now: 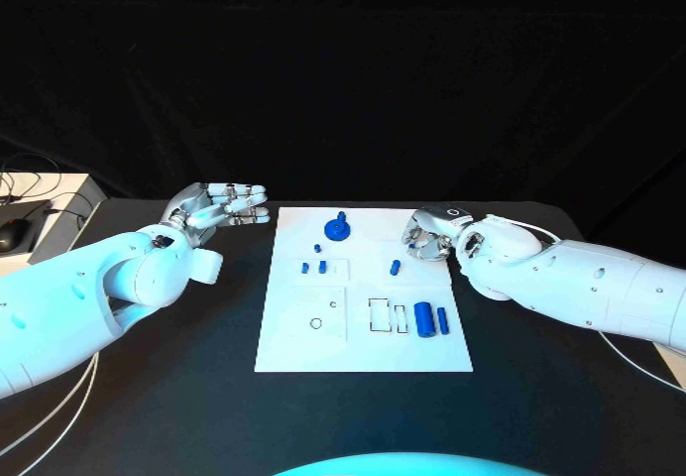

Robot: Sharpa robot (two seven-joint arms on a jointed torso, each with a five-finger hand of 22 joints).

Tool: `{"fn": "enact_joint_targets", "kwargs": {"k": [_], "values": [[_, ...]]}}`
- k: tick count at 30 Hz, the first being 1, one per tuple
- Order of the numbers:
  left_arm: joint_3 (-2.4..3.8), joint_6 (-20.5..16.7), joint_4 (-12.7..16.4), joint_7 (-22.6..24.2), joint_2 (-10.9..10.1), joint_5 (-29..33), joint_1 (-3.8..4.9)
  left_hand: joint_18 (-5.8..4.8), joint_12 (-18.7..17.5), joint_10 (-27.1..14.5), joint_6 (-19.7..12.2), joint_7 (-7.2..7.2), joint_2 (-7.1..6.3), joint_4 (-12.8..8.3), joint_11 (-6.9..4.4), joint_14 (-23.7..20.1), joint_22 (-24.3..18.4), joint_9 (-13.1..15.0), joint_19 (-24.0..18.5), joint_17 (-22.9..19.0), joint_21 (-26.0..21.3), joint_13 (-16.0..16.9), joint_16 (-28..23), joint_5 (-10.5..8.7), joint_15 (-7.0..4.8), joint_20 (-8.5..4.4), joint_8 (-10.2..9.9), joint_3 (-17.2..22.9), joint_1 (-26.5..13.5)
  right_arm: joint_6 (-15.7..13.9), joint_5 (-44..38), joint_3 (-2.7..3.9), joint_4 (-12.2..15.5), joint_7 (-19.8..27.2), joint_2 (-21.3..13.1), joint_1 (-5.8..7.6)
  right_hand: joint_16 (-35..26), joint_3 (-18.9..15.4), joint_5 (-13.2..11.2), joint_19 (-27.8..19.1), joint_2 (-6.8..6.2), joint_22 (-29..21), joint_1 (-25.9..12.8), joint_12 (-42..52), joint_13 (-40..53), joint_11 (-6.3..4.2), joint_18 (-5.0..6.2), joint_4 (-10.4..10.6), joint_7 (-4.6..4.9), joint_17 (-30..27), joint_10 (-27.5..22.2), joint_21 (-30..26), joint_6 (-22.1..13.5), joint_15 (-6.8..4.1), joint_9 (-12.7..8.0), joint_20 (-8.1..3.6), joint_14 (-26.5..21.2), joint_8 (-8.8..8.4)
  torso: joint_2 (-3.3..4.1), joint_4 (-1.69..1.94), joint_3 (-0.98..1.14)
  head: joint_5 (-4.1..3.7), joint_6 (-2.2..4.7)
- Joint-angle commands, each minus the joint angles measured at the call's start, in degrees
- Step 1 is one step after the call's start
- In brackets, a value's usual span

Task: Assemble the parts on the task board

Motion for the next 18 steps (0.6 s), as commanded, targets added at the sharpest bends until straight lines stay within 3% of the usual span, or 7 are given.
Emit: {"fn": "enact_joint_targets", "kwargs": {"k": [1,6,7,18], "values": [[0.05,-0.07,0.11,0.08,0.00,0.29,0.00,-0.83,0.15,-0.59,-0.05,0.04,0.05,-0.25,0.00,-0.43,-0.14,0.01,0.16,-0.11,0.26,0.03,0.22,-0.12,0.13,0.20,0.09,0.02,-0.11,0.93,-1.76,-0.10,0.17,-0.45,-0.01,-0.18,-0.25,-0.50,-0.22,0.39,-0.15,0.43,0.36,-0.14,-0.08,0.09,1.17,0.13,0.33,-0.08,-0.41,-0.52,-0.28,0.00,-0.04,0.10,0.18,-0.09,-0.02,0.01,-0.04,-0.04,-0.04],[0.05,-0.15,0.04,0.03,-0.02,0.27,-0.01,-0.82,0.14,-0.92,-0.04,0.05,0.01,-0.29,0.07,-0.51,-0.25,0.01,0.15,-0.16,0.26,0.03,0.33,-0.10,0.16,0.24,0.10,0.09,-0.14,0.63,-2.15,-0.10,0.27,-0.76,-0.08,-0.20,-0.26,-0.80,-0.16,1.23,-0.25,2.37,0.70,-0.15,-0.08,0.15,1.22,0.37,0.39,0.08,-0.57,-2.39,-0.44,0.04,-0.04,0.16,0.21,-0.12,0.01,0.02,-0.03,-0.13,-0.01],[0.05,-0.16,0.03,0.03,-0.02,0.27,-0.02,-0.81,0.14,-0.96,-0.04,0.05,0.00,-0.29,0.08,-0.52,-0.26,0.01,0.16,-0.17,0.26,0.03,0.33,-0.10,0.16,0.24,0.10,0.10,-0.14,0.58,-2.19,-0.10,0.28,-0.80,-0.09,-0.21,-0.19,-0.06,0.06,3.15,-0.62,8.85,0.53,-0.13,-0.07,0.16,1.09,0.46,0.40,0.43,-0.52,-7.81,-0.43,0.05,-0.03,0.08,0.14,-0.15,0.01,0.00,-0.01,-0.15,0.00],[0.05,-0.26,-0.05,-0.05,0.00,0.20,-0.06,-0.75,0.18,-1.52,-0.06,0.06,-0.09,-0.31,0.22,-0.77,-0.49,0.01,0.14,-0.28,0.26,0.03,0.47,-0.10,0.25,0.32,0.09,0.26,-0.20,0.37,-2.56,-0.10,0.52,-1.18,-0.32,-0.25,-0.19,0.12,0.81,3.77,-0.37,10.29,0.65,-0.16,-0.08,0.13,1.22,-0.07,0.41,0.23,-0.43,-9.32,-0.40,0.01,-0.05,0.14,0.20,-0.12,0.02,0.03,-0.03,-0.20,-0.07]]}}
